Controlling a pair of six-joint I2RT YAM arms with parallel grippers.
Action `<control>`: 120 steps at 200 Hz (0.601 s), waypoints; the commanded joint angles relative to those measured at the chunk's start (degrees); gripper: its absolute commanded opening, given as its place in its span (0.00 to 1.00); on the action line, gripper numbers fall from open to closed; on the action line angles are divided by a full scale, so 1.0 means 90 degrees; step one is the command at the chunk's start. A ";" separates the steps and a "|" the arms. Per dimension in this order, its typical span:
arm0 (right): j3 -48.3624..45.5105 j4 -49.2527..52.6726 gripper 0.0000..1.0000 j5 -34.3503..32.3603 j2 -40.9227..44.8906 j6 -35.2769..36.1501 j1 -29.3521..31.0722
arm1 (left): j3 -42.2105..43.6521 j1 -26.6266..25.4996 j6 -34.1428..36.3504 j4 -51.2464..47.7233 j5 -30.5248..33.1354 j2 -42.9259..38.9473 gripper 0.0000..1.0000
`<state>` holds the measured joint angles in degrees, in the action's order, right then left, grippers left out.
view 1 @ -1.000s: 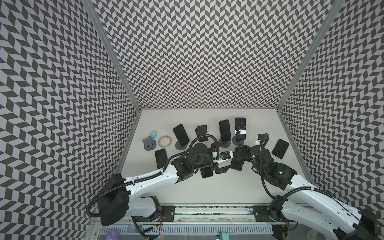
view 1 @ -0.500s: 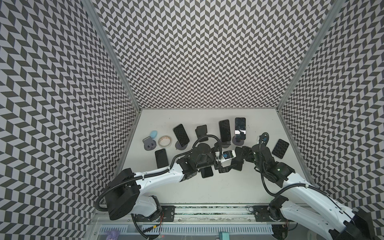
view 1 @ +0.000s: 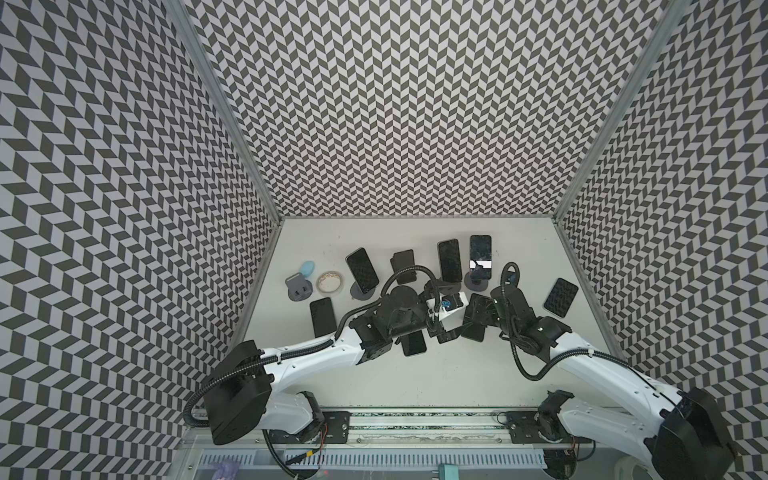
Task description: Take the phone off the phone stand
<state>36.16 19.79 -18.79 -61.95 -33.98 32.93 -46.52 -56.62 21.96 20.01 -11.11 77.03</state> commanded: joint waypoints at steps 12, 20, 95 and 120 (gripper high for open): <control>0.0175 -0.0378 0.83 -0.0042 -0.0239 -0.0170 0.0069 | -0.0085 -0.0015 -0.0027 -0.0128 0.0111 -0.0140 0.99; 0.0199 -0.0392 0.83 -0.0041 -0.0306 -0.0189 0.0121 | -0.0102 -0.0015 -0.0027 -0.0138 0.0118 -0.0131 0.99; 0.0429 -0.0460 0.90 -0.0499 -0.0676 -0.0423 0.0491 | -0.0107 -0.0017 -0.0001 -0.0191 0.0192 -0.0079 0.99; 0.0474 -0.0392 0.91 -0.0781 -0.0928 -0.0558 0.0492 | -0.0114 -0.0016 0.0021 -0.0245 0.0247 -0.0044 0.99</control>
<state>39.13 17.78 -22.02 -68.31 -36.99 37.06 -46.52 -56.62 21.76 18.63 -9.69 76.82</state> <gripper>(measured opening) 0.907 0.989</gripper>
